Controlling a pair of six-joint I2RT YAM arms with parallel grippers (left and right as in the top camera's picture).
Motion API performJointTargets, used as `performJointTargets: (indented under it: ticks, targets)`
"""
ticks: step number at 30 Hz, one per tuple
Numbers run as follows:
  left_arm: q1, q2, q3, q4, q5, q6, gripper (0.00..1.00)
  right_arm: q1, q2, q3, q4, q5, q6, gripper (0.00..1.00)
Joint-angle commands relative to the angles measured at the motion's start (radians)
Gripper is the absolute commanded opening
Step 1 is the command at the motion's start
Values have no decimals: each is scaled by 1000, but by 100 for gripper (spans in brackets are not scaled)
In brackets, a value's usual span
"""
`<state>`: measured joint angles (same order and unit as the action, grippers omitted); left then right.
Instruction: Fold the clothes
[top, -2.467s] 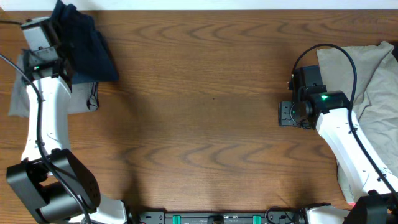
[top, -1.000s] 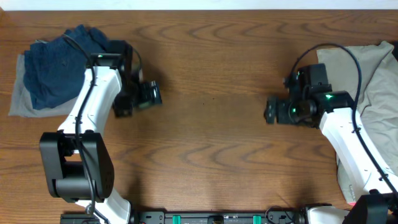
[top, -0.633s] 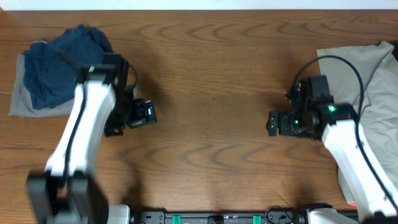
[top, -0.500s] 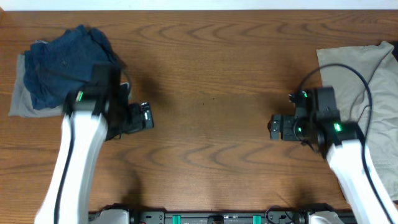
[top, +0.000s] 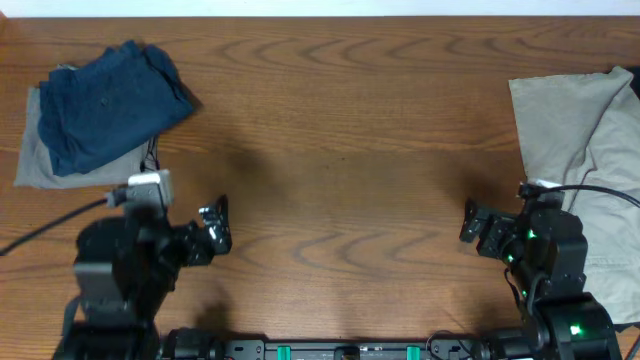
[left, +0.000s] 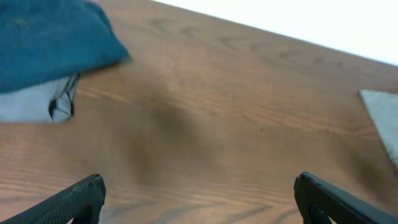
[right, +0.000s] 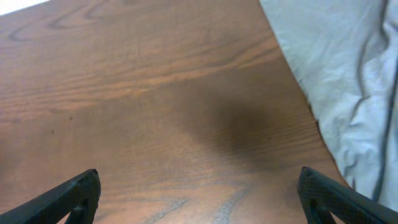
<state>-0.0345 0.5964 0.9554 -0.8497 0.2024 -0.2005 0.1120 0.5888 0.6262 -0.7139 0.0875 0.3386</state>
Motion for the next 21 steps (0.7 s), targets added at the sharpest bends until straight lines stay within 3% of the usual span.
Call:
performJointTargets:
  ticks: [1,21]
  targets:
    - [2,-37,-11,-9,-12,20,98,-6,-6,-11,-4,32,24,99]
    - [2,-40,-11,-25,-12,20,98,-6,-19,-13,-47,32,24,99]
